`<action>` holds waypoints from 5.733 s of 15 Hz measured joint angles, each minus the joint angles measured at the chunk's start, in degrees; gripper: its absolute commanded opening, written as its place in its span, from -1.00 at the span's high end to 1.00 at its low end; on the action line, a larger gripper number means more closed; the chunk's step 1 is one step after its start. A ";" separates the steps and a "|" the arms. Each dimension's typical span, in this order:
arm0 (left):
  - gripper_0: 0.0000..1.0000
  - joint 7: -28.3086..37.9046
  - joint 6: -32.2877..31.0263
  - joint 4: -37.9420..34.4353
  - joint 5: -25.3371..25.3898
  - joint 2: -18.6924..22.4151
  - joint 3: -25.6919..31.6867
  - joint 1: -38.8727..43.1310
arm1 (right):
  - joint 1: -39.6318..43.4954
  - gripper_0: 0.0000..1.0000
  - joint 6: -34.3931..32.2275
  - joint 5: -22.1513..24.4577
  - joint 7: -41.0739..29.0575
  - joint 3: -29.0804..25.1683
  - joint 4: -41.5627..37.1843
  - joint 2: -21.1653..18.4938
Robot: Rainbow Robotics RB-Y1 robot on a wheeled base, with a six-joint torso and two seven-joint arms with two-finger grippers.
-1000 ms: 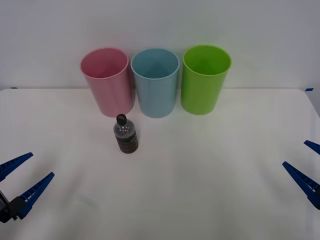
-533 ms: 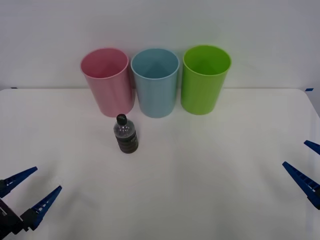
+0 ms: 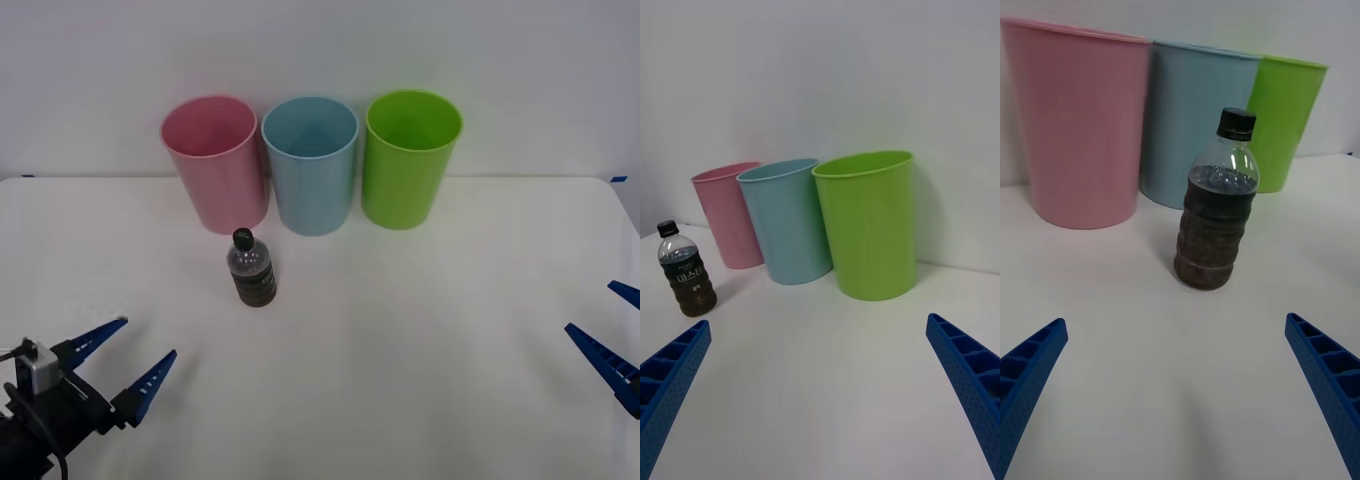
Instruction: Grasp the object on the table and drop it into the matching bin: aluminum can to the light blue bin, PET bottle to the pink bin.
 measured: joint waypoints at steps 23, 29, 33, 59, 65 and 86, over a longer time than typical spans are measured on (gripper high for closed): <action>-1.00 1.10 9.21 16.94 -16.26 -11.72 -5.66 -24.57 | 0.00 -1.00 0.00 0.01 0.00 0.00 0.00 0.00; -1.00 0.63 10.96 21.64 -16.25 -11.85 -8.02 -29.33 | 0.00 -1.00 0.00 0.01 0.00 0.00 0.00 0.00; -1.00 0.61 11.50 21.84 -16.24 -11.85 -9.26 -29.67 | 0.00 -1.00 0.00 0.01 0.00 0.00 0.00 0.00; 1.00 15.78 9.30 -11.75 -6.84 -3.43 -5.06 -10.00 | 0.00 -1.00 0.00 0.01 0.00 0.00 0.00 0.00; 1.00 31.57 10.65 -20.70 -9.78 -0.57 -0.94 -12.24 | 0.00 -1.00 0.00 0.01 0.00 0.00 0.00 0.00; 1.00 41.26 19.26 9.15 -26.69 5.87 -2.41 -49.56 | 0.00 -1.00 0.00 0.01 0.00 0.00 0.00 0.00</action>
